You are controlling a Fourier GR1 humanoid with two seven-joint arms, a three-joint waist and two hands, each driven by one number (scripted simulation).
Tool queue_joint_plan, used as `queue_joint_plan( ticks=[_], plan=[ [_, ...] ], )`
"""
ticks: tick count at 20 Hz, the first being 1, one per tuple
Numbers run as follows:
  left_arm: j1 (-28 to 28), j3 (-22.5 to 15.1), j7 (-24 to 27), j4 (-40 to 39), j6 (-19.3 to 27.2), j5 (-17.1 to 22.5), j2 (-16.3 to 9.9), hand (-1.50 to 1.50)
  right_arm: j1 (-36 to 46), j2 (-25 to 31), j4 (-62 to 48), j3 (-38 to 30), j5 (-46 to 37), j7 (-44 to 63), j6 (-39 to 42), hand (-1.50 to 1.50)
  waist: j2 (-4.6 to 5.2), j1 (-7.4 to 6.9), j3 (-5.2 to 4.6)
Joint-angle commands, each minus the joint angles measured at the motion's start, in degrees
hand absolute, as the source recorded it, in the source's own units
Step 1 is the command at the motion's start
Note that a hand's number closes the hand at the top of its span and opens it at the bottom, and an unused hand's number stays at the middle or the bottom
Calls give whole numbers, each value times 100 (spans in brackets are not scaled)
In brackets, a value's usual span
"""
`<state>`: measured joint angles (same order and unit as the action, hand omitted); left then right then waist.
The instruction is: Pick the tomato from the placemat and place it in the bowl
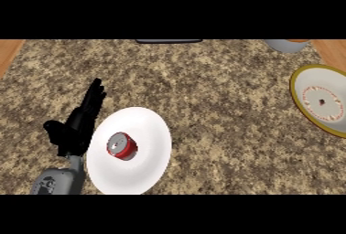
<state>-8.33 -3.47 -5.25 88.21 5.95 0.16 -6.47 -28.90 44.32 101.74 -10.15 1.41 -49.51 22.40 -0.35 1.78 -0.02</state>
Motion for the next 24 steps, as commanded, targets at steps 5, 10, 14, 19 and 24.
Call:
queue_joint_plan(
  ticks=[5,10,14,19,24],
  plan=[
    [311,-173,30,293,85,-181,94,0,-824,462,1248,-1834,1582,117,650,150,3,-49,-8],
    [325,-229,-63,344,21,-223,90,0,-812,773,1644,-2909,2664,1452,866,150,17,-103,-8],
    [-38,-108,292,-190,29,-251,201,0,-77,823,1347,-2996,3038,2273,900,150,33,-149,-3],
    [-154,-16,-72,-62,-196,-28,119,0,1045,1389,1046,-2476,3225,3515,101,150,55,-261,-2],
    [-341,-65,-79,-221,-47,-182,246,0,1803,1598,343,-2027,2002,3380,-206,150,76,-315,4]
  ],
)
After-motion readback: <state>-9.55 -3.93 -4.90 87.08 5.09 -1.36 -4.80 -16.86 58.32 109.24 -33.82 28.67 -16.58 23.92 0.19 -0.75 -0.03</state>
